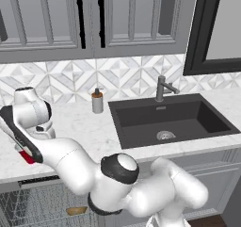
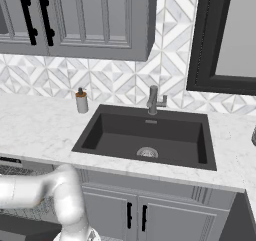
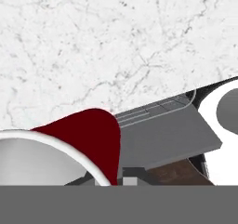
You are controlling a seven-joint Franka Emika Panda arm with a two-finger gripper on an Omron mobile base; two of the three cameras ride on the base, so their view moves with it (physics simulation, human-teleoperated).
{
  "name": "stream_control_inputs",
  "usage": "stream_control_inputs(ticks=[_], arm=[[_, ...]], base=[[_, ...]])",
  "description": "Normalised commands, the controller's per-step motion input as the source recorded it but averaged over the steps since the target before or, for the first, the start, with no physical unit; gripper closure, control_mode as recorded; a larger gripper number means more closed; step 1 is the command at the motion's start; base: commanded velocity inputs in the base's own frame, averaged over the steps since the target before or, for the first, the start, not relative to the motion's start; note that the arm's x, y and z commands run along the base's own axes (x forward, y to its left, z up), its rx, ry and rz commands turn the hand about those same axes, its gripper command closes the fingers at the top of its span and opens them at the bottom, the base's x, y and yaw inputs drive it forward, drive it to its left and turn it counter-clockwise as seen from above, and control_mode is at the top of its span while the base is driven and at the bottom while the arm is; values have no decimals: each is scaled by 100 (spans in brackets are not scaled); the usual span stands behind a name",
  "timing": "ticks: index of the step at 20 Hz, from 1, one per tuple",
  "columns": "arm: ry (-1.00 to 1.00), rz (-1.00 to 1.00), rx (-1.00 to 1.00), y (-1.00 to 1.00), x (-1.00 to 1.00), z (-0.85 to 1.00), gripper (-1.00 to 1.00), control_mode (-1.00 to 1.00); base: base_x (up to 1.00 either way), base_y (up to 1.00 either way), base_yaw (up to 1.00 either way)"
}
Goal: Pick up the cup and bowl from the counter, place them in the dishwasher, and close the dishwasher door.
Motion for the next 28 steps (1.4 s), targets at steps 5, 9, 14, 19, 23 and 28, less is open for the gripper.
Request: stream_control_inputs(ticks=[5,9,14,19,23,28], arm=[[0,-12,0,-22,-100,-28,100,-100],[0,-11,0,-29,-100,-51,100,-100],[4,-8,0,-29,-100,-61,100,-100],[2,-6,-6,0,-55,-91,100,-100],[-8,-12,-1,1,-4,-82,100,-100],[1,-15,-1,2,22,-68,100,-100]], base=[[0,0,0],[0,0,0],[0,0,0],[0,0,0],[0,0,0],[0,0,0]])
